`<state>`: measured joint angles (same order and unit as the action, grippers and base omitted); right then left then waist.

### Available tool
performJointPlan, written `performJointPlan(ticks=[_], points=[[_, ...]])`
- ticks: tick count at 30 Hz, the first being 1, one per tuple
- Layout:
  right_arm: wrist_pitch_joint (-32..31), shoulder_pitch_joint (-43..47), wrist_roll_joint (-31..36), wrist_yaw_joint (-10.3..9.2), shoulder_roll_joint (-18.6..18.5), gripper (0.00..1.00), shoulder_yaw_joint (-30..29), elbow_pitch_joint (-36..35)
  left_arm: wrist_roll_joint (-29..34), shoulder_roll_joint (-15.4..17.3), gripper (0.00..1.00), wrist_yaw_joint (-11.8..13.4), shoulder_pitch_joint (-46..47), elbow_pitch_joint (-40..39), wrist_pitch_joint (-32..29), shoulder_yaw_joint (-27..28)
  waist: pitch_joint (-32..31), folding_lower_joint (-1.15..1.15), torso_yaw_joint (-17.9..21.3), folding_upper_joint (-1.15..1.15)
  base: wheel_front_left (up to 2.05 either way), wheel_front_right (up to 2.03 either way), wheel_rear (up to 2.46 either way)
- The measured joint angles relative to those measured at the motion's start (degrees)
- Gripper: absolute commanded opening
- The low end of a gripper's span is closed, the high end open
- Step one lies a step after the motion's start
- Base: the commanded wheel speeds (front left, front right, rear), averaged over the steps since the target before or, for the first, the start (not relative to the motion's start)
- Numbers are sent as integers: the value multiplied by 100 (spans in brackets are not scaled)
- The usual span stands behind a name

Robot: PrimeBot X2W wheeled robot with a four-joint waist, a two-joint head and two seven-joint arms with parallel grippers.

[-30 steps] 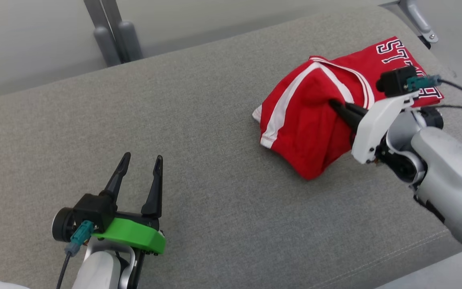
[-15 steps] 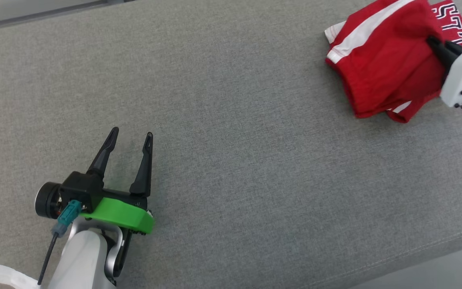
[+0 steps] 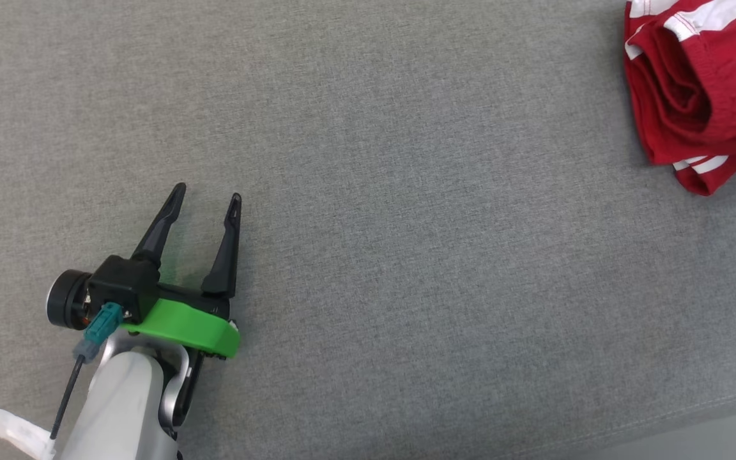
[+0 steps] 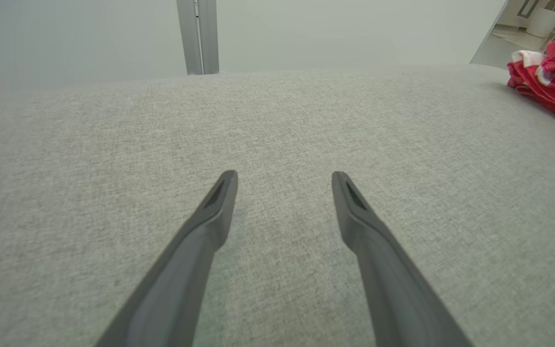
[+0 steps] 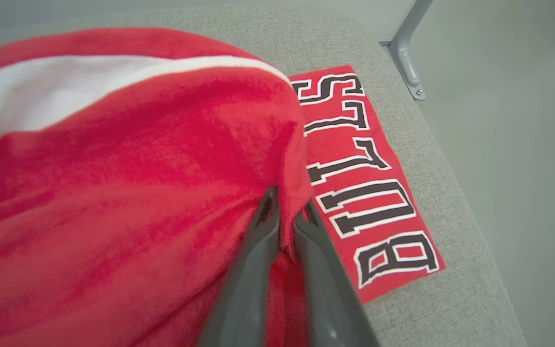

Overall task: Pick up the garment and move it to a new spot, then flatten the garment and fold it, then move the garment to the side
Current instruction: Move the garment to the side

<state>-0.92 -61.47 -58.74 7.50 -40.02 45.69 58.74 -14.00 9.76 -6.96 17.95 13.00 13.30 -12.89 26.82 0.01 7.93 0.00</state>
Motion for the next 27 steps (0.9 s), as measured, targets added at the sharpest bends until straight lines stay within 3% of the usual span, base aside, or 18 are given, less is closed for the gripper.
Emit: performJointPlan(ticks=[6, 10, 20, 27], points=[[495, -141, 399, 0, 146, 100, 188, 561, -90, 10, 100, 82, -38, 88, 87, 130, -239, 0, -109, 0, 0, 0, 0], [1002, -139, 478, 0, 256, 100, 219, 531, -154, -54, 100, 120, -202, 180, 125, 179, -534, 0, -146, 0, 0, 0, 0], [1572, 498, 509, 0, 467, 100, 120, -563, -296, 70, 100, 354, -818, 221, 156, 599, -1614, -1, -319, 0, 0, 0, 0], [1591, 1582, 918, 0, 646, 100, -793, -1579, -497, 75, 100, 376, -1156, 112, 166, 820, -2321, -1, -475, 0, 0, 0, 0]])
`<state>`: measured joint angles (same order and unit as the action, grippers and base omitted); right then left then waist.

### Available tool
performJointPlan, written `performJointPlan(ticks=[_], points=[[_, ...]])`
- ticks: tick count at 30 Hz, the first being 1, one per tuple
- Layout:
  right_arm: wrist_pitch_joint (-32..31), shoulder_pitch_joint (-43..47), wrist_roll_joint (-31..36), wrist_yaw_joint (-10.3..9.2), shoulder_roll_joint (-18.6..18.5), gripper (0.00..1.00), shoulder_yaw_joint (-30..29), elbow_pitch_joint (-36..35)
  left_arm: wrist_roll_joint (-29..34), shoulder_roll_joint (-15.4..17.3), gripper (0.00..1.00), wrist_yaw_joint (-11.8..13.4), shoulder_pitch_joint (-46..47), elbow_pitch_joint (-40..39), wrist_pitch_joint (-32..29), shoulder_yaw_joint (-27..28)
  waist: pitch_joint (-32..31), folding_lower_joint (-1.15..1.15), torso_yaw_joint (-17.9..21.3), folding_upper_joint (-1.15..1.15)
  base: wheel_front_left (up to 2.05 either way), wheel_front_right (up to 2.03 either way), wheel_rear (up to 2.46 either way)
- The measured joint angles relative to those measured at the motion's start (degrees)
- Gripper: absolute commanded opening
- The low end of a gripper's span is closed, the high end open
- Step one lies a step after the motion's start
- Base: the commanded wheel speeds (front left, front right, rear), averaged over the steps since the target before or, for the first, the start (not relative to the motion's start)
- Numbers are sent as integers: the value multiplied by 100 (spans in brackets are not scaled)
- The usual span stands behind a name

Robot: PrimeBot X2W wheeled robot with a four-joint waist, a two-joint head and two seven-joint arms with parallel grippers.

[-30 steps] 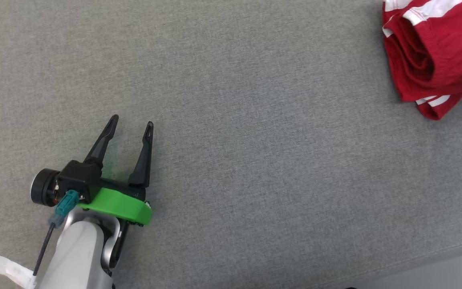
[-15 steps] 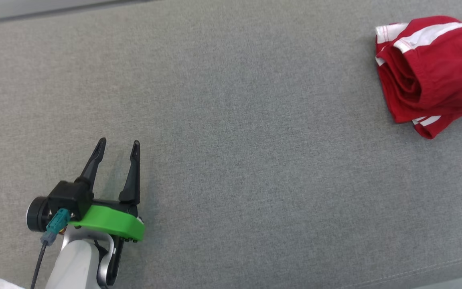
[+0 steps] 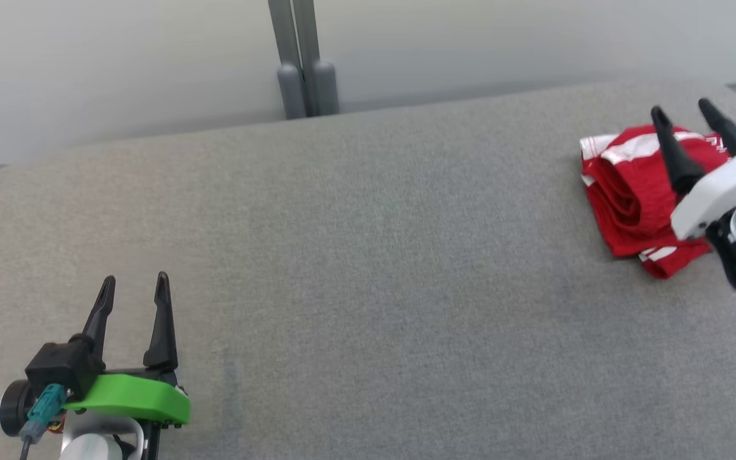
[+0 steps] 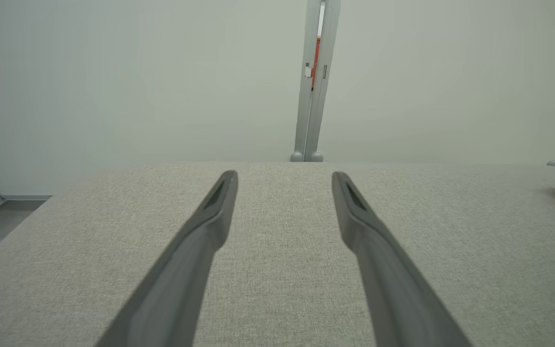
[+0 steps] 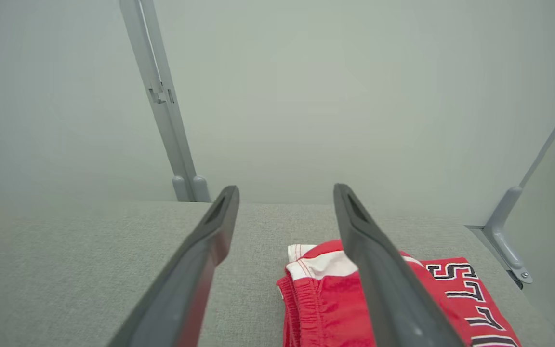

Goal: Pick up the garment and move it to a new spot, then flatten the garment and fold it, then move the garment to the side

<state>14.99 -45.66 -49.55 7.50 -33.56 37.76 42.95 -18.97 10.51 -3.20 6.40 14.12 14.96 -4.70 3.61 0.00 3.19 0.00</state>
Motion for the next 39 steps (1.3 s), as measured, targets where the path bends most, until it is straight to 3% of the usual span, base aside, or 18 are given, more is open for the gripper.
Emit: performJointPlan(ticks=[7, 14, 23, 39], points=[[0, 1781, 893, -1, 433, 100, -1610, -1303, 38, -89, 100, -30, -305, -88, 8, 85, -475, 0, -241, 0, 0, 0, 0], [0, 3359, 1786, -1, 1276, 100, -2652, -2301, 43, -249, 100, -156, -490, -25, 9, 122, -677, 0, -460, 0, 0, 0, 0], [0, 4178, 2402, -1, 1808, 100, -3025, -2684, 207, -363, 100, -242, -651, 119, 8, 221, -726, 0, -514, 0, 0, 0, 0], [0, 4309, 2450, -1, 1901, 100, -3028, -2730, 266, -461, 100, -331, -664, 296, 8, 335, -742, 0, -525, 0, 0, 0, 0]])
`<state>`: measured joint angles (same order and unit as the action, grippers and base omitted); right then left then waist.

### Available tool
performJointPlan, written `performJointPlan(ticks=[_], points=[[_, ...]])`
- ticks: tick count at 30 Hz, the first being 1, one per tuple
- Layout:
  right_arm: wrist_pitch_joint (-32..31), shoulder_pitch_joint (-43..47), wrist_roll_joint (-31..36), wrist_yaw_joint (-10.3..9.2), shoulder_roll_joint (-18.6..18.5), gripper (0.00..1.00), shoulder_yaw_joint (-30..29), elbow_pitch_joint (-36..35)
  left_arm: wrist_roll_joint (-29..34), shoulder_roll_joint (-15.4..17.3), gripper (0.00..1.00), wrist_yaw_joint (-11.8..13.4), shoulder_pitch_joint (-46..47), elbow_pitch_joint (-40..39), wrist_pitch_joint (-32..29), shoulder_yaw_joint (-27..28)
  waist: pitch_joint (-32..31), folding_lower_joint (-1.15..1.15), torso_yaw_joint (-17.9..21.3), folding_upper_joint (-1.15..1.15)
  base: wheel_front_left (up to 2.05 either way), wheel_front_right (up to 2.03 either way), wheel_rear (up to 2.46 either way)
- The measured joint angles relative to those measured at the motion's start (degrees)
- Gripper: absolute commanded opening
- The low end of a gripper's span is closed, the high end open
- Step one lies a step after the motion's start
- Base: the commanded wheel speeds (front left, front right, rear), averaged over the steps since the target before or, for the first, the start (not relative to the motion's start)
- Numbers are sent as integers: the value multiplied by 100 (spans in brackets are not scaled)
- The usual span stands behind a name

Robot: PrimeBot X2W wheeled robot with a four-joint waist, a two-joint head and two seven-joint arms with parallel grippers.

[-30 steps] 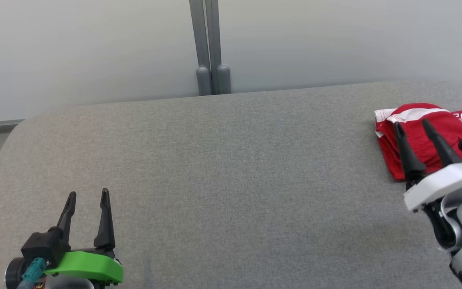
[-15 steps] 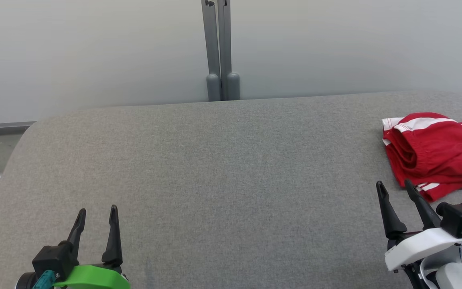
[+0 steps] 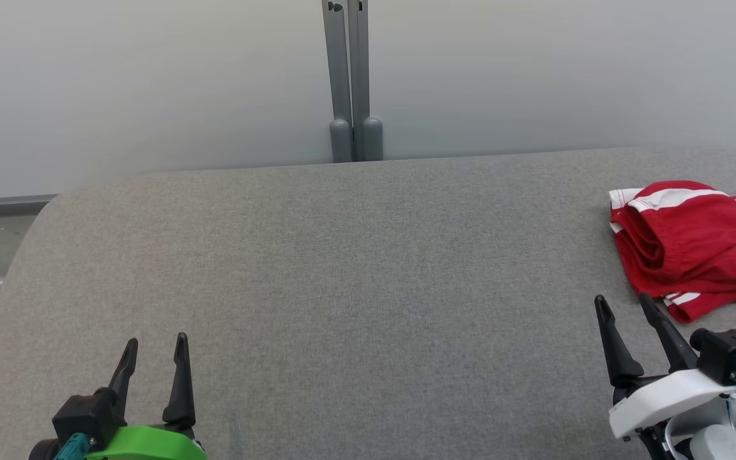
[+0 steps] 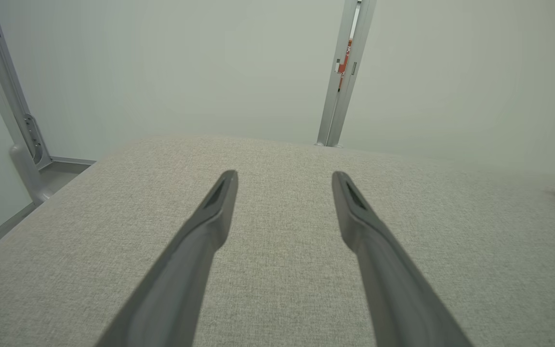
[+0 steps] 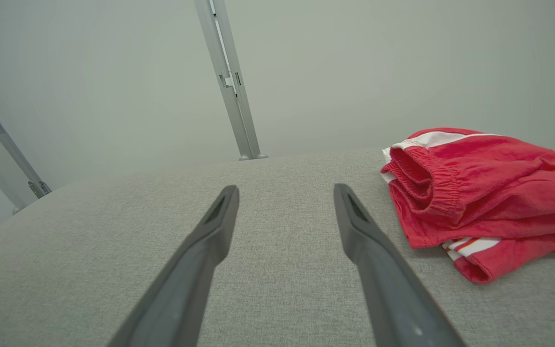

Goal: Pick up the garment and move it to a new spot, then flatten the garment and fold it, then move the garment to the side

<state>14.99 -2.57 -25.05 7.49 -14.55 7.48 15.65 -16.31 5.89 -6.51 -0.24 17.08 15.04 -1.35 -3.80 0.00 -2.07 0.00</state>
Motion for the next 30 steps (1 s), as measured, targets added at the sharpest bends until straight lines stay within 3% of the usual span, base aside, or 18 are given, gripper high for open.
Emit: performJointPlan(ticks=[3, 4, 9, 30], points=[[0, 0, 0, 0, 8, 100, 5, 12, 58, -15, 100, -2, 0, 0, 0, 31, -3, 0, -5, 0, 0, 0, 0], [-1, 3, -1, 0, 20, 0, 10, 35, 82, -20, 0, -2, -3, 22, -1, 32, -3, 0, -5, 0, 0, 0, 0], [-54, 142, -94, 0, 165, 0, 42, 200, -8, -81, 0, -2, -82, 230, -103, 32, 3, 0, -2, 0, 0, 0, 0], [-602, 96, -1852, -1, 426, 0, -337, 133, -2031, -136, 0, -4, -7, 107, -638, 216, 70, 0, 34, 0, 0, 0, 0]])
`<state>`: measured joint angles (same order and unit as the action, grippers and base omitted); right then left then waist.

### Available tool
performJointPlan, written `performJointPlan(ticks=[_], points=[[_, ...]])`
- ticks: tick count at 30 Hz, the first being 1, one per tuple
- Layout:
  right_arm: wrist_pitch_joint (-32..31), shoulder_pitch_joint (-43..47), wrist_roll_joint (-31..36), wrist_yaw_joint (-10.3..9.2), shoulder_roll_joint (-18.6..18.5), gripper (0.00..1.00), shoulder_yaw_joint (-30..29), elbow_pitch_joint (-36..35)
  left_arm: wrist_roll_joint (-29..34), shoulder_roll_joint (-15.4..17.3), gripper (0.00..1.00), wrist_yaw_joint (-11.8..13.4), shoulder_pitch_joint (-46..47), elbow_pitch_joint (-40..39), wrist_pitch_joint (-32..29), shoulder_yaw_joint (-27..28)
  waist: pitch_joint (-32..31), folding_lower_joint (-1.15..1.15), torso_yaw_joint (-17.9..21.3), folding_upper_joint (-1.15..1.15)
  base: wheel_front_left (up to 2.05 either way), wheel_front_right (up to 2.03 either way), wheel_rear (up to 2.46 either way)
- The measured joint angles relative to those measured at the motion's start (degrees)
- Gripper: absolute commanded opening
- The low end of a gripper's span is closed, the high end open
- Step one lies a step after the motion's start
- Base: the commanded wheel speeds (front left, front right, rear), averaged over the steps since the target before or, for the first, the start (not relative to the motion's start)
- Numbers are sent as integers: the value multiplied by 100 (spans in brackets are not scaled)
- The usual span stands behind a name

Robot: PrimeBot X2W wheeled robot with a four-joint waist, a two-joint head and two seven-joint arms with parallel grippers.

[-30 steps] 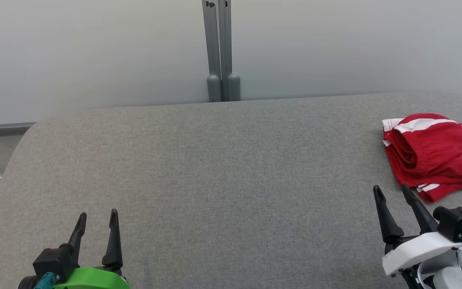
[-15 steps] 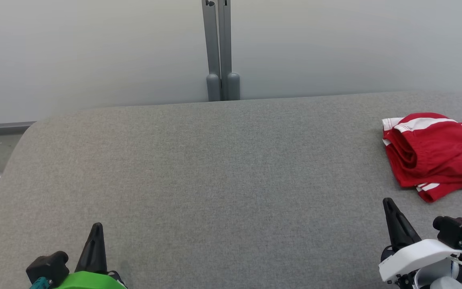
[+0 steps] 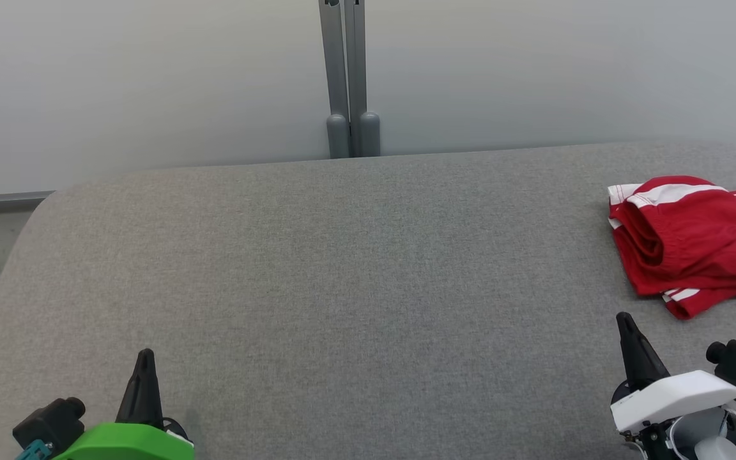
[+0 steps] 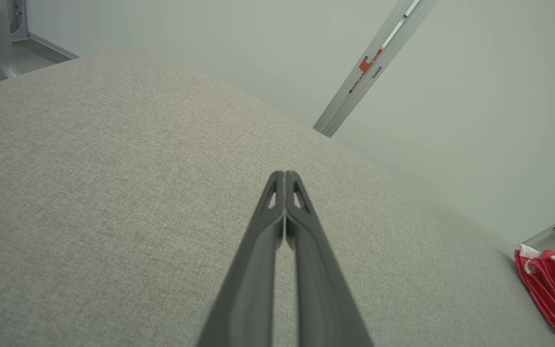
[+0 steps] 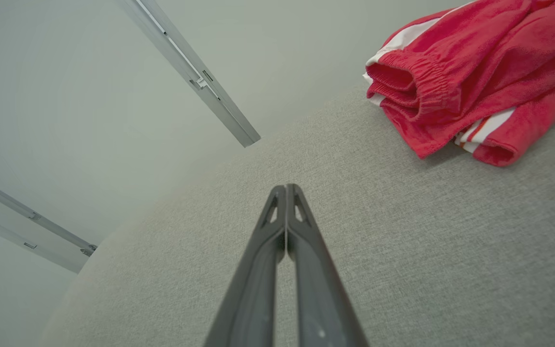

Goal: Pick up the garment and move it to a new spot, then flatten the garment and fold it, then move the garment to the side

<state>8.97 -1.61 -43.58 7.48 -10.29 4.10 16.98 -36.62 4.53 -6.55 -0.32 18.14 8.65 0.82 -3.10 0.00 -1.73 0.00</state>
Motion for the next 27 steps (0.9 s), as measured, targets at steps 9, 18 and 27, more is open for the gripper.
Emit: performJointPlan(ticks=[9, 18, 27], points=[[-207, -61, -648, 0, 91, 0, -141, -37, -728, -16, 0, -8, 81, -60, -203, 78, 29, 0, 15, 0, 0, 0, 0], [-388, -110, -1226, 0, 183, 0, -270, -66, -1394, -35, 0, -21, 152, -107, -372, 134, 57, 0, 30, 0, 0, 0, 0], [-558, -152, -1734, 0, 257, 0, -380, -98, -2001, -52, 0, -33, 222, -144, -538, 203, 85, 0, 45, 0, 0, 0, 0]])
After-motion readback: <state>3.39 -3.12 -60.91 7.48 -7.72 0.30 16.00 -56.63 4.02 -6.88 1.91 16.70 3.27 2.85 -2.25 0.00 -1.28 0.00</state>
